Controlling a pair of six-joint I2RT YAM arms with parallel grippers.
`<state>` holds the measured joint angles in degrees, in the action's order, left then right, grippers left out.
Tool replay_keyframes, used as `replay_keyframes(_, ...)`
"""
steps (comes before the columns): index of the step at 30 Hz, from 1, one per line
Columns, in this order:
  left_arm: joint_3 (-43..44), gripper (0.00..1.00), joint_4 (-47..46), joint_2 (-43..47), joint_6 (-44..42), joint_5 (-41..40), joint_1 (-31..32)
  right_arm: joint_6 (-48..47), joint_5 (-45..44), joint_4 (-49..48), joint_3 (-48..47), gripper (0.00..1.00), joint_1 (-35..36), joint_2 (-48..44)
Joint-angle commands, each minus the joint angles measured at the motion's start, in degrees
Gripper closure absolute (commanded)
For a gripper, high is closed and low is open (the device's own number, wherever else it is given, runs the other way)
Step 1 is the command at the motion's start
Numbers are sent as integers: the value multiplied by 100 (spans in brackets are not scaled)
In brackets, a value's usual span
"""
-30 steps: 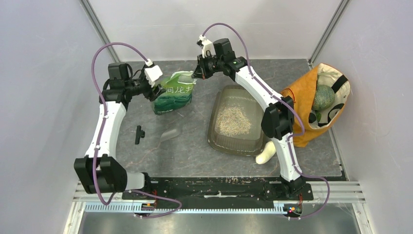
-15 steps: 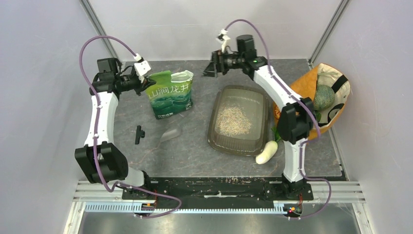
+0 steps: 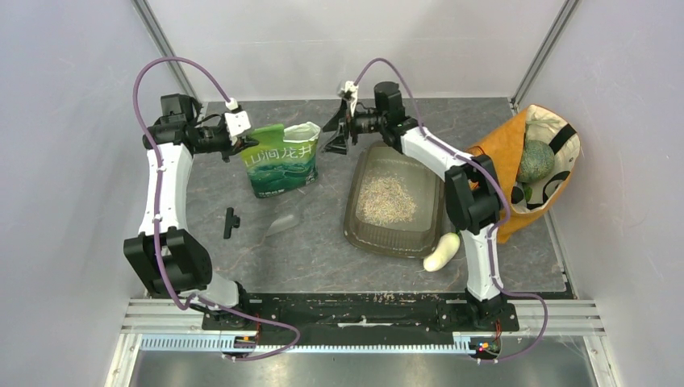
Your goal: Fill the litter box with clean litter
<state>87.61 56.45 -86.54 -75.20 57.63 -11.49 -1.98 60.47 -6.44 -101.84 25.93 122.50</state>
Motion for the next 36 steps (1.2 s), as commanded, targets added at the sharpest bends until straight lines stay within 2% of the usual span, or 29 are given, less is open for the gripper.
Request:
replay_keyframes(1, 231, 98, 251, -38, -403, 231, -3, -461, 279, -863, -308, 4, 237, 261)
replay_keyframes(4, 204, 98, 258, -22, -460, 177, -2, -337, 256, -1247, -414, 5, 380, 520)
replay_keyframes(6, 203, 98, 292, -32, -471, 129, -3, -126, 228, -1529, -530, 9, 420, 703)
replay_keyframes(8, 201, 98, 289, -43, -466, 91, -1, -7, 229, -1626, -629, 23, 412, 786)
replay_keyframes(10, 246, 98, 207, -76, -253, 19, -3, 17, 310, -1612, -584, 47, 388, 734)
replay_keyframes(12, 303, 98, -141, -116, 361, -200, -3, 42, 478, -1575, -428, 80, 292, 601)
replay_keyframes(13, 331, 98, -398, -135, 823, -351, -7, 19, 556, -1544, -357, 100, 232, 538)
replay_keyframes(19, 898, 98, -802, -588, 2680, -776, -43, -178, 656, -877, -380, 100, -83, 544)
replay_keyframes(23, 1605, 98, -395, -1253, 3795, -902, -39, 170, 762, -863, -424, 100, -124, 566)
replay_keyframes(25, 1985, 98, -115, -1618, 4427, -949, -42, 577, 782, -1188, -307, 100, -113, 535)
replay_keyframes(27, 2214, 83, -46, -1879, 5043, -1131, -46, 912, 773, -1429, -266, 100, -108, 530)
replay_keyframes(31, 2005, 68, -201, -1832, 5443, -914, -38, 1505, 772, -1708, -306, 100, -106, 584)
replay_keyframes(32, 1909, 59, -245, -1739, 5398, -741, -46, 1607, 776, -1781, -286, 100, -109, 580)
replay_keyframes(33, 1767, 40, -242, -1643, 5197, -534, -47, 1668, 796, -1833, -271, 100, -113, 563)
replay_keyframes(34, 1598, 30, -322, -1531, 5054, -426, -45, 1701, 806, -1867, -243, 100, -106, 553)
replay_keyframes(36, 1066, 24, -787, -1278, 4966, -348, -47, 1716, 813, -1896, -188, 100, -106, 521)
